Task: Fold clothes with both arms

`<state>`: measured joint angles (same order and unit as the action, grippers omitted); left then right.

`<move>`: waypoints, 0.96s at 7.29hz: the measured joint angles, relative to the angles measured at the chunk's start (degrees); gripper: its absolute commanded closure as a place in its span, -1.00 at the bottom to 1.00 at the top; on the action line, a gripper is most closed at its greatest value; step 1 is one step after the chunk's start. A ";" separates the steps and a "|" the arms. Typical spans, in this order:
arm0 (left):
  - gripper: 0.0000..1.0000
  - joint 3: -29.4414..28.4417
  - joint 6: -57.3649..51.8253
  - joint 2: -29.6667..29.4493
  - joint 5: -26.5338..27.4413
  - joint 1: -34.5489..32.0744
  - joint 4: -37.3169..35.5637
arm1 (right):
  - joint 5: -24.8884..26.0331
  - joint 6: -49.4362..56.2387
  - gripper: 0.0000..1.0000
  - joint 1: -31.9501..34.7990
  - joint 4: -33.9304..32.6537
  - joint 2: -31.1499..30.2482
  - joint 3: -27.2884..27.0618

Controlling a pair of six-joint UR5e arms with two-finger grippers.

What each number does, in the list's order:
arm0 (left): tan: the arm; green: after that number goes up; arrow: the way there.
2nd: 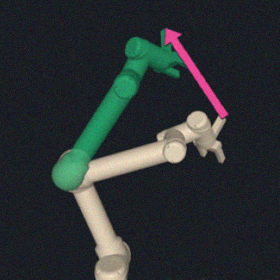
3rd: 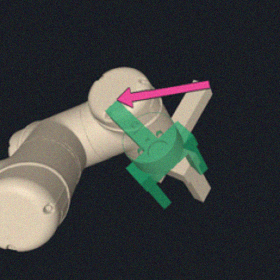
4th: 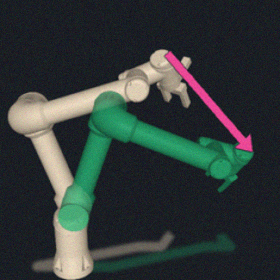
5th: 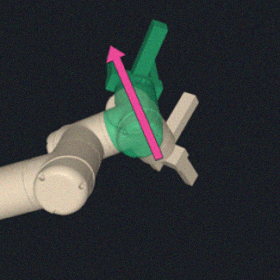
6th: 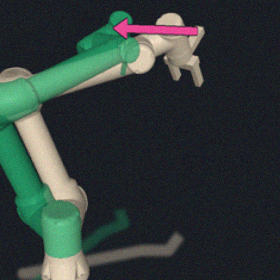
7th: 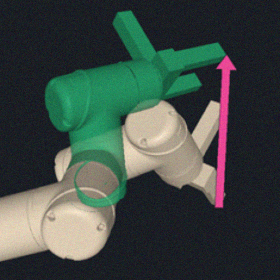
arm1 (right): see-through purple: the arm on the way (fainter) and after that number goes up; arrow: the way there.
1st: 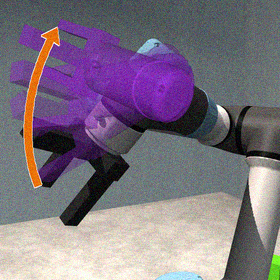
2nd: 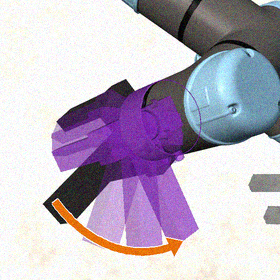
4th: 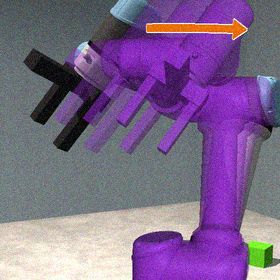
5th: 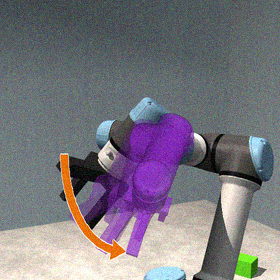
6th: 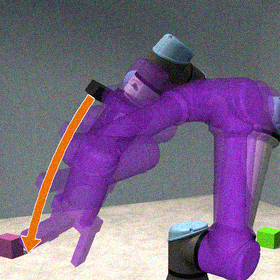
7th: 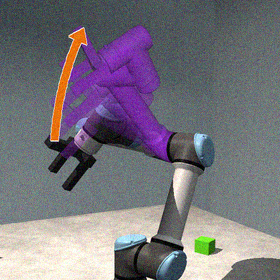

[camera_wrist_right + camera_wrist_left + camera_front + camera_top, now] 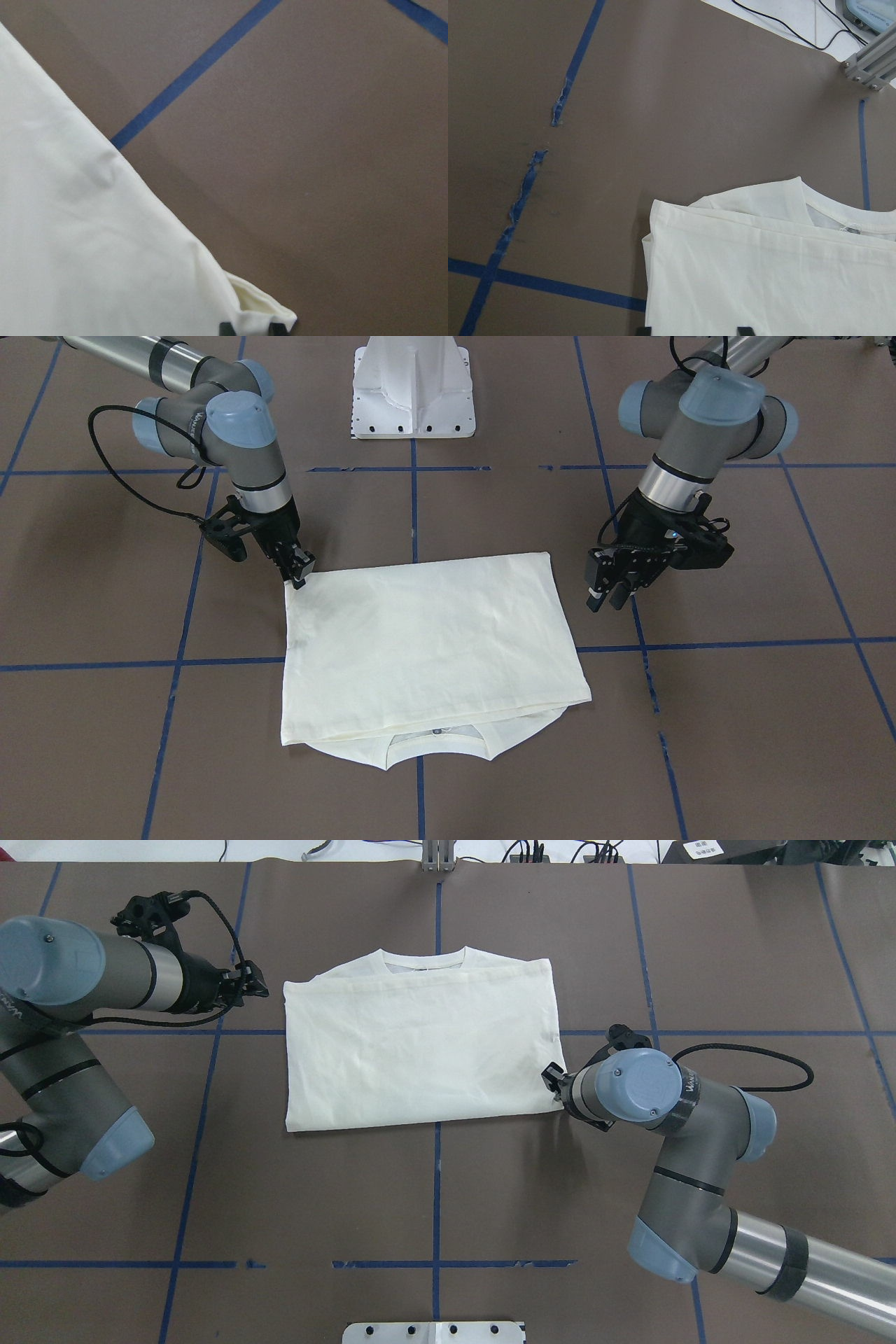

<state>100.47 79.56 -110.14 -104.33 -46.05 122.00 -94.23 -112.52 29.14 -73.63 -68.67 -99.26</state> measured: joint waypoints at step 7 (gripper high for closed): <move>-0.09 1.92 2.36 -1.07 -0.75 0.44 0.07 | -5.71 -2.96 0.92 -12.13 -0.75 -22.22 -30.74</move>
<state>102.39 81.92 -111.21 -105.08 -45.62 122.07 -99.94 -115.48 17.01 -74.38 -90.89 -130.00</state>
